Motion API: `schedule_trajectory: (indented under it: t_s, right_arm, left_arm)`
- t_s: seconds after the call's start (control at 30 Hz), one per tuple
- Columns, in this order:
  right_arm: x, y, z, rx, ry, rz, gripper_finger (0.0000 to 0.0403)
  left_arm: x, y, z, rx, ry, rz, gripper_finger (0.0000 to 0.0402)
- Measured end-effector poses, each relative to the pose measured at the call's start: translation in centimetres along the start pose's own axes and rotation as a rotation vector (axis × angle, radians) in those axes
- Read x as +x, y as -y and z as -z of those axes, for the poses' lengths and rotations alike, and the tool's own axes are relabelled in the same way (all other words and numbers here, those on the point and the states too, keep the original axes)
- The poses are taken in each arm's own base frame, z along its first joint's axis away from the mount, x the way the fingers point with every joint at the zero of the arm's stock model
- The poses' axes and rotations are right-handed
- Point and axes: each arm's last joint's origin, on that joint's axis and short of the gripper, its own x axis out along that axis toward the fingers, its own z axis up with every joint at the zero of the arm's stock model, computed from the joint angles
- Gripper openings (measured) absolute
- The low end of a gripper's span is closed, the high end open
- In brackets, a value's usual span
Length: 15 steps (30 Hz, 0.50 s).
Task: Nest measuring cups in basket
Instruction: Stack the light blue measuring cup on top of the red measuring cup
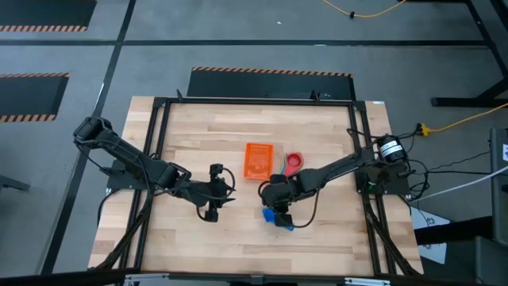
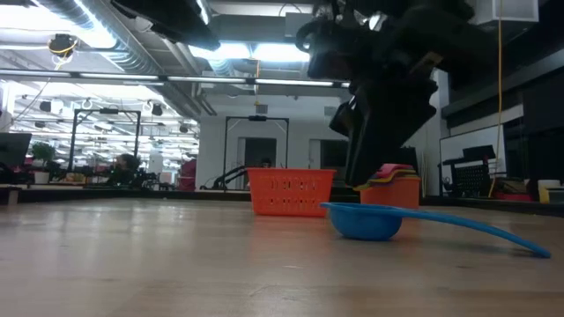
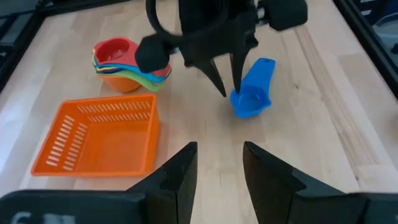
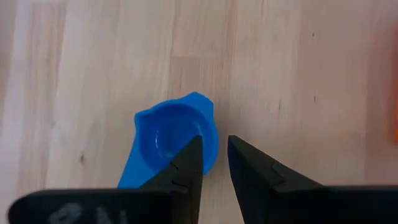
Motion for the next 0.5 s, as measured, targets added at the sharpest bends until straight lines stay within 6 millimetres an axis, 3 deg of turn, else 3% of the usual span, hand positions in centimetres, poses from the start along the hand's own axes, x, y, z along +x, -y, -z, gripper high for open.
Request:
schedule_trajectory:
  t_s: [0.5]
  right_arm:
    - [0.39, -0.01, -0.10, 0.003, 0.011, -0.003, 0.0081]
  left_arm:
    - [0.00, 0.01, -0.08, -0.004, 0.008, 0.002, 0.0121]
